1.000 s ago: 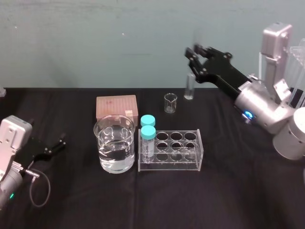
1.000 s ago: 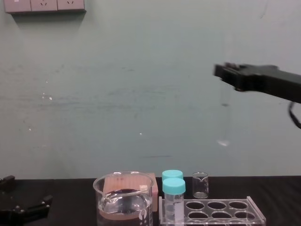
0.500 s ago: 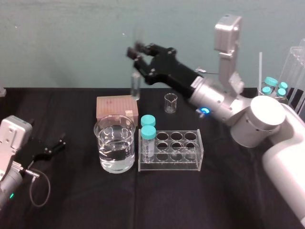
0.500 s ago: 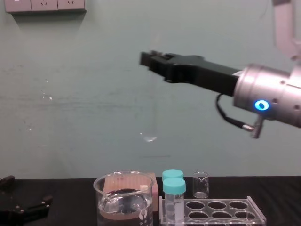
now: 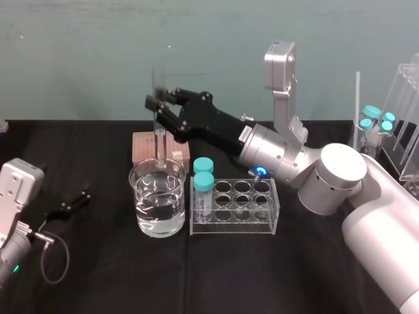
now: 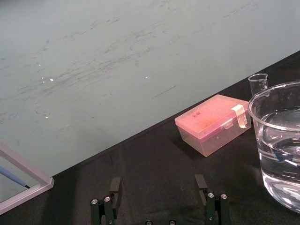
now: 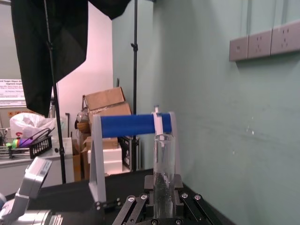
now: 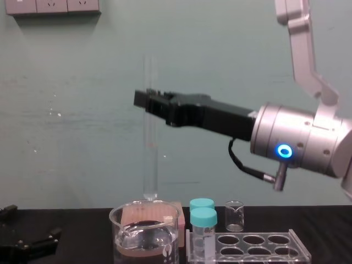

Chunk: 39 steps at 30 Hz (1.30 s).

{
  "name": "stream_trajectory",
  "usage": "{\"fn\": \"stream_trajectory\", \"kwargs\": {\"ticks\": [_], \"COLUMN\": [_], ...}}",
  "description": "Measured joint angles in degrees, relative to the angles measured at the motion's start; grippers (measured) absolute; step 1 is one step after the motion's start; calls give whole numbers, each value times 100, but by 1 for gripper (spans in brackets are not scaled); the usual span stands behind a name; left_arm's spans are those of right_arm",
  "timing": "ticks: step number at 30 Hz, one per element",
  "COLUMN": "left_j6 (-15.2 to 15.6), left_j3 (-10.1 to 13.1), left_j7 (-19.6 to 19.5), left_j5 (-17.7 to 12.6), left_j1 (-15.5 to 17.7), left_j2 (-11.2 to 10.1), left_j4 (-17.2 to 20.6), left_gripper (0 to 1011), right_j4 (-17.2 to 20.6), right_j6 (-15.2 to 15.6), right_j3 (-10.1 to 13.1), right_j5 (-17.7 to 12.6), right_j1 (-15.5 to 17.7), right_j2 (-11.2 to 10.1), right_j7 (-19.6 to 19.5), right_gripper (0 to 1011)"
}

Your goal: Hold the test tube with one hand and immerse one end into the beaker, then return it to the test tube rack.

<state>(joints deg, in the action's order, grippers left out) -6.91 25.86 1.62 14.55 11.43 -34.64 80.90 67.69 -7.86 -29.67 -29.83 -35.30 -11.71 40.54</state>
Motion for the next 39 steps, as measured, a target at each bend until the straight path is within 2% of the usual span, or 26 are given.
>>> {"fn": "stream_trajectory", "kwargs": {"ticks": [15,25,39], "left_j6": [0,0,0], "left_j3": [0,0,0], "left_j7": [0,0,0], "left_j5": [0,0,0], "left_j1": [0,0,0], "left_j2": [0,0,0], "left_j4": [0,0,0], "left_gripper": [1000,1000,1000], "right_j4": [-306,-735,-1214], "right_j6": [97,-60,-162], "right_j3": [-233,-336,-331], "right_j5": [-204,-146,-88], "right_j1": [24,-147,-334], "right_j2": [-14,116,313], "right_j7": [132,156,218], "right_gripper": [235,234,234]}}
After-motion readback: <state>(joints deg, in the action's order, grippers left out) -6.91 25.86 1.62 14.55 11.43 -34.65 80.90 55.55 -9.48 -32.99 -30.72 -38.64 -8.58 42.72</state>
